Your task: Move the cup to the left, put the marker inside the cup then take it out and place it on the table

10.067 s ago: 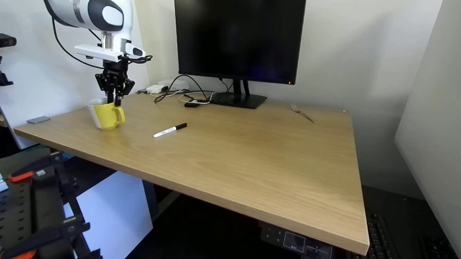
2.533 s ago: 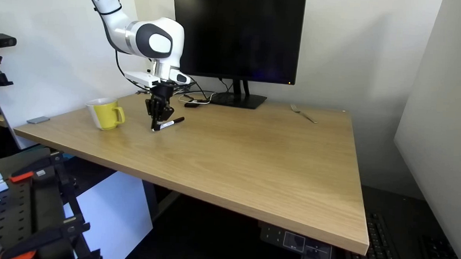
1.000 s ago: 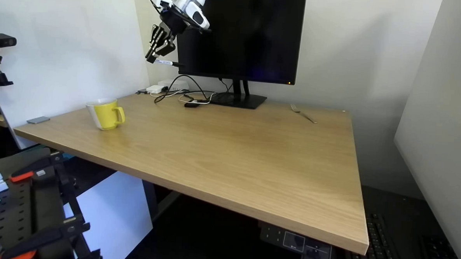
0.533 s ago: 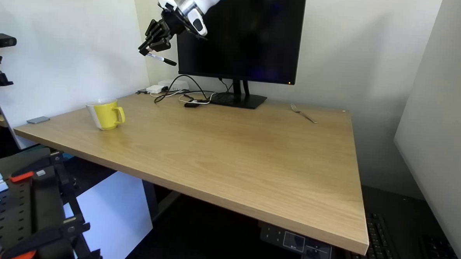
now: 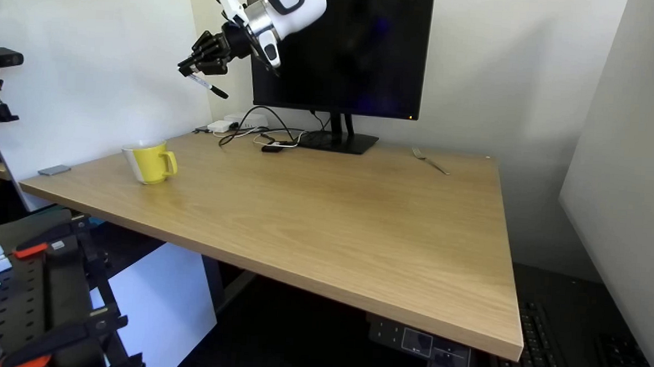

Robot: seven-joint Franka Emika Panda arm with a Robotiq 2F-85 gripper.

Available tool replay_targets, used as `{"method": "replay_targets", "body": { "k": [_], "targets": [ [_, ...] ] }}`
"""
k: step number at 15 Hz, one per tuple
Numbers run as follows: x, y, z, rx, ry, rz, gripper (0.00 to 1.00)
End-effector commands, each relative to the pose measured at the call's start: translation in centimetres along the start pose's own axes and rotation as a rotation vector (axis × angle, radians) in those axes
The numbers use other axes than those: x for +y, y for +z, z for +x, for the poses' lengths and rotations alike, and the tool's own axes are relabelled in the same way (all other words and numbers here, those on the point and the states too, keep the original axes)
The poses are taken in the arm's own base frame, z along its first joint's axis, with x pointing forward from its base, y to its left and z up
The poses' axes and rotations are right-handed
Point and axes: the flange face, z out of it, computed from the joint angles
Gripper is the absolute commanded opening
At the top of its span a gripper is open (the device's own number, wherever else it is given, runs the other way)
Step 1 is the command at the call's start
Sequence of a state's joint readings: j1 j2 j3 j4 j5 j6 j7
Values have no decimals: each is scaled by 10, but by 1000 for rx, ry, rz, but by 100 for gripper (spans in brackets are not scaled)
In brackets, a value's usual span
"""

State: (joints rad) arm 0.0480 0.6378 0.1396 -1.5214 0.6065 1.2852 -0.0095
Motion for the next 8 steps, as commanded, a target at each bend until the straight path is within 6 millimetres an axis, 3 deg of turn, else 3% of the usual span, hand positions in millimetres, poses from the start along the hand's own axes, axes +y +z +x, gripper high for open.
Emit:
{"method": "replay_targets", "body": {
  "k": [1,8],
  "targets": [
    [-5,8,5,-82,19,13,3],
    [-4,42,13,-168,26,-7,3]
  ]
}}
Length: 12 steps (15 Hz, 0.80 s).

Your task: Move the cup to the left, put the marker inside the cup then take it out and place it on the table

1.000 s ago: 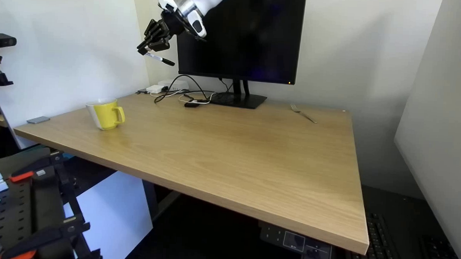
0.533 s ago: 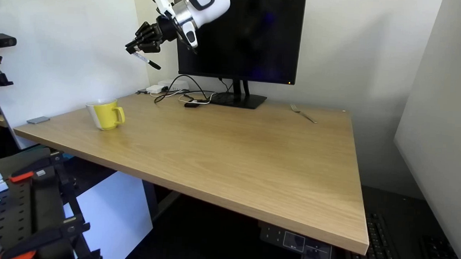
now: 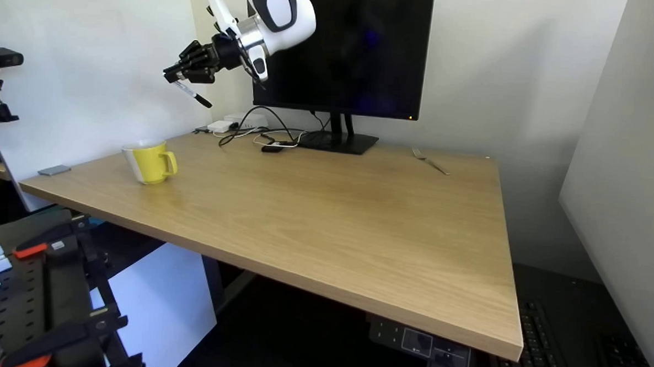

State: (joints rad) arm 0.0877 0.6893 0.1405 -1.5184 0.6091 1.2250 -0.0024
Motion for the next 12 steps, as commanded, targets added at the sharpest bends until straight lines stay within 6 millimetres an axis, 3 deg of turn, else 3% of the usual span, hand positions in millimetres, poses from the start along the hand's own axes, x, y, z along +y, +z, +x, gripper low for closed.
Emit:
{"method": "replay_targets", "body": {
  "k": [1,7,12],
  "targets": [
    [-3,10,0,-57,13,0,3],
    [-6,45,10,-123,24,-27,3],
    [11,79,25,-193,64,-28,3]
  ]
}}
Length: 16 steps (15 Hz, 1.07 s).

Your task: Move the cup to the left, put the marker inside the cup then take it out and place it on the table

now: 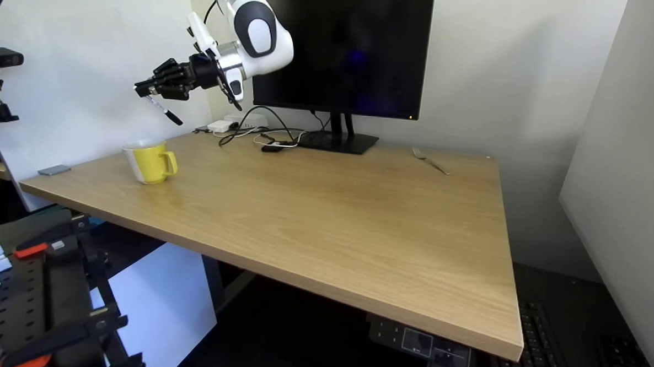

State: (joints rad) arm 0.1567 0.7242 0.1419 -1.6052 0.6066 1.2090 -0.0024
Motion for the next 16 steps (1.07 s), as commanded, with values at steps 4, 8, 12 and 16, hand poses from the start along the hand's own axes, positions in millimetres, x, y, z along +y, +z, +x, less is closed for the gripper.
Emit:
{"method": "replay_targets", "body": {
  "k": [4,8,12,16],
  "targets": [
    [6,22,11,-75,37,-6,3],
    [-4,26,3,-77,37,-23,3],
    [-8,35,-16,-90,37,-43,3],
    [-15,50,-27,-115,35,-67,3]
  ]
}}
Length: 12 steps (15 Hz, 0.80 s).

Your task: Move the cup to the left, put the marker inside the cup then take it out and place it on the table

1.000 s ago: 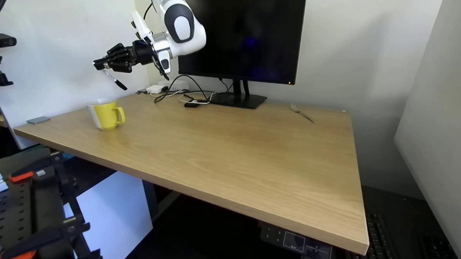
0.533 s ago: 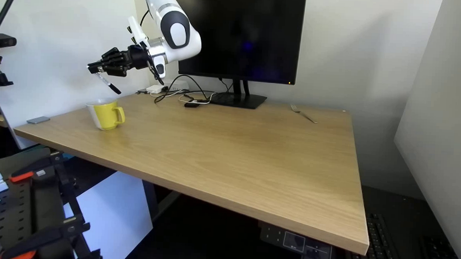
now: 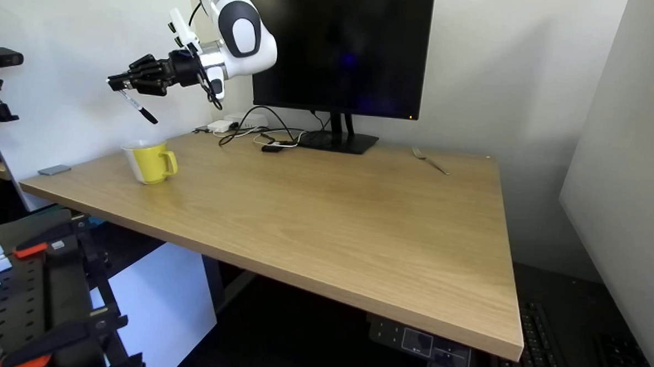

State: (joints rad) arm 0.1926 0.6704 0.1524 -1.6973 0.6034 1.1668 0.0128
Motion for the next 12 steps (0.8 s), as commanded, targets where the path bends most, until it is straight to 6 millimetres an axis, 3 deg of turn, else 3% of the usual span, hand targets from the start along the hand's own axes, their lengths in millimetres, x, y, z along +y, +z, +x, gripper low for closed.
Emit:
{"method": "replay_targets", "body": {
  "k": [1,7,12],
  "targets": [
    [-6,17,-13,-25,14,-38,3],
    [-19,42,-5,-74,11,-89,3],
    [-20,49,4,-73,22,-145,3]
  ]
}}
